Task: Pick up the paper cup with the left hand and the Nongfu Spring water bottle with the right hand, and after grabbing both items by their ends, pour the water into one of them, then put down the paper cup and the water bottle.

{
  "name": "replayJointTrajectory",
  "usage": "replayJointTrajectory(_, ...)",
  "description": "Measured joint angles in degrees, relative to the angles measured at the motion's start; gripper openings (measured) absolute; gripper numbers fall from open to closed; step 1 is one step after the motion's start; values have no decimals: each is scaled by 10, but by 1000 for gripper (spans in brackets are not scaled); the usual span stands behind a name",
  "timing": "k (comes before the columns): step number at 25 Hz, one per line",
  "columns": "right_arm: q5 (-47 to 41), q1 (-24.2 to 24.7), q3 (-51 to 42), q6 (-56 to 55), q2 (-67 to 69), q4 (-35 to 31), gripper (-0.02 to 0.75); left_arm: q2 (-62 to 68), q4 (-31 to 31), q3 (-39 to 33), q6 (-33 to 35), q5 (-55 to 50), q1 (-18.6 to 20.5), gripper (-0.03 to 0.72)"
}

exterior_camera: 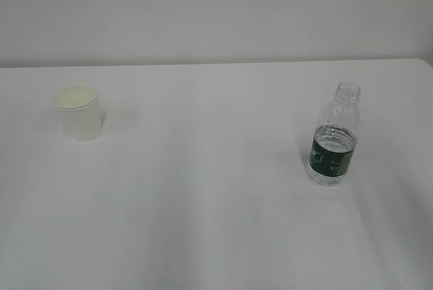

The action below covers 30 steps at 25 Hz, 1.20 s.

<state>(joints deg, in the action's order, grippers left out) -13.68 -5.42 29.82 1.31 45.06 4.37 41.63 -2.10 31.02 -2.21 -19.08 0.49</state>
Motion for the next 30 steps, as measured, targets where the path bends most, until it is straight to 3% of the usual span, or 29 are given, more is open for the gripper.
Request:
replayJointTrajectory(17,191,0,-19,0,157,0,536,194,-1,-7,0,151,0,377)
replayJointTrajectory(30,337,0,-101,-6,172,0,536,222,-23,-162,-10,466,-9,377)
